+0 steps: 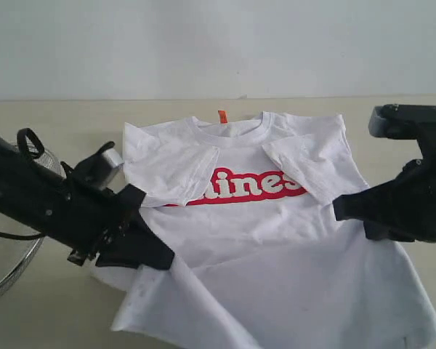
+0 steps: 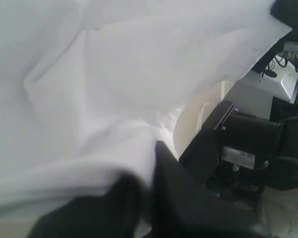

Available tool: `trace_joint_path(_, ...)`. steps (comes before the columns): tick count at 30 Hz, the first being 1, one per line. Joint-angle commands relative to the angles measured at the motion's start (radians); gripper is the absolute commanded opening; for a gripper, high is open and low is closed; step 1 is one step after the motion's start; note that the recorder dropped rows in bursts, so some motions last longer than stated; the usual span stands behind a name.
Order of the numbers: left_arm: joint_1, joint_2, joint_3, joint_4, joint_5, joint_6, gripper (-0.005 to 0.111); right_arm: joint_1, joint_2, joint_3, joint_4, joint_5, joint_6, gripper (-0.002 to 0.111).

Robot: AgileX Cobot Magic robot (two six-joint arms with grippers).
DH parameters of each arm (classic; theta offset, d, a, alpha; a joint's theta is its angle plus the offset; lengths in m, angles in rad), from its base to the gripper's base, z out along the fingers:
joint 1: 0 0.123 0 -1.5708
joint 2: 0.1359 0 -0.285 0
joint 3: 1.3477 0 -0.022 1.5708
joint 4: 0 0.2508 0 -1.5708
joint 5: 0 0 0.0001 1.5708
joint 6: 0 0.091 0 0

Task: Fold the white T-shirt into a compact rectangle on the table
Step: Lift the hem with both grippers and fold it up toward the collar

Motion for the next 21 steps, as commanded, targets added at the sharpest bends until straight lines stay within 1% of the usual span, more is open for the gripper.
trace_joint_path(1,0.069,-0.016,-0.028,-0.008,0.001,-0.014,0.005,0.0,-0.008,-0.061,0.0,-0.032,-0.002,0.0)
trace_joint_path(4,0.107,-0.016,-0.053,-0.008,0.001,-0.018,0.005,0.0,-0.005,-0.102,0.0,-0.04,-0.002,0.0)
trace_joint_path(7,0.126,-0.016,-0.097,-0.008,0.001,-0.031,0.005,-0.002,0.003,-0.132,-0.002,-0.067,-0.002,0.0)
trace_joint_path(12,0.13,-0.016,-0.185,-0.008,-0.008,-0.066,0.005,-0.002,0.089,-0.174,-0.003,-0.102,-0.002,0.0)
trace_joint_path(17,0.13,-0.014,-0.268,0.001,-0.072,-0.096,0.005,-0.004,0.171,-0.229,-0.003,-0.171,0.005,0.0)
trace_joint_path(21,0.13,0.011,-0.329,0.023,-0.096,-0.097,0.005,-0.051,0.23,-0.27,0.001,-0.219,0.019,0.0)
